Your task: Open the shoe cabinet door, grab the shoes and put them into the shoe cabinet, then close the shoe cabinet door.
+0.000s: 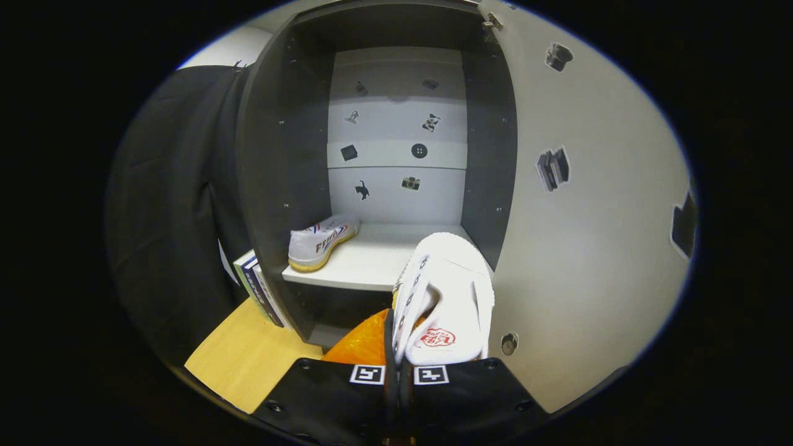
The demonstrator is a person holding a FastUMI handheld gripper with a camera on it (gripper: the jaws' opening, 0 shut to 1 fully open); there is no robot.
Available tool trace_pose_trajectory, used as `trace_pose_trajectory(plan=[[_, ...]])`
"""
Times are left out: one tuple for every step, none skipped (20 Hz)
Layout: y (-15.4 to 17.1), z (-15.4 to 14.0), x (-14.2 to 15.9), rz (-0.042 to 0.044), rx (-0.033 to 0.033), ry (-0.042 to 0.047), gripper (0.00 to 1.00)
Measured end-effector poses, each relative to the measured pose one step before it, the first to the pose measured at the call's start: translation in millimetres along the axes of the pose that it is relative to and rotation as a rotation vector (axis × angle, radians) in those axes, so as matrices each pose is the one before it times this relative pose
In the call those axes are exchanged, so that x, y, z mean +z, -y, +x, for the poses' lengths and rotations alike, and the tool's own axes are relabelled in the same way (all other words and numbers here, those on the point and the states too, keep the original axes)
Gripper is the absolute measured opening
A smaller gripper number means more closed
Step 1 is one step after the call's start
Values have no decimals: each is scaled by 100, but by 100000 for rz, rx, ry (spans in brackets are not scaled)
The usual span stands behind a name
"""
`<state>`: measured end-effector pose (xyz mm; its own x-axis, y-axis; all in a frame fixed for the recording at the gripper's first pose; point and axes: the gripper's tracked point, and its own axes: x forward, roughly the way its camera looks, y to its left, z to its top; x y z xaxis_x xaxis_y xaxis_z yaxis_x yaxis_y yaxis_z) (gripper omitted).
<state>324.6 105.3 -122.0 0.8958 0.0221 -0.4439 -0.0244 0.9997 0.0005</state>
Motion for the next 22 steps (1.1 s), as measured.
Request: trace_pose_trajectory(plan=[[289,557,1172,680,-881,979,3],[253,357,1181,864,-895,1369,3],[82,494,1149,871,-749,1476,3],[45,971,1232,739,-679,1246,3],[90,816,1131,293,-480,1461,3],[56,1028,1125,-213,-483,1141,3],[155,991,978,-645,-580,913,3],[144,996,722,153,-1244,367,3],[244,754,816,662,-1327,456,3],[242,1301,762,708,-1067,614,3],[149,1048,570,255,-758,202,3],[-16,1146,474,-392,-426,-50,3],[-57,990,359,-809,-159,-264,3],[-53,1106,279,-691,-120,-488,3],[-81,1066,178,-253,-320,-238,3],[-177,1000,182,-81,-184,-257,3],[-247,1116,-109,-354,40,-989,3],[-256,1175,-321,-402,185,-1102,3],[-239,1047,-242,-470,182,-1165,3],[-234,1069,-536,-716,-21,-1771,3],[-237,1017,-473,-804,237,-1482,3],[-283,1048,-509,-139,354,-1706,3]])
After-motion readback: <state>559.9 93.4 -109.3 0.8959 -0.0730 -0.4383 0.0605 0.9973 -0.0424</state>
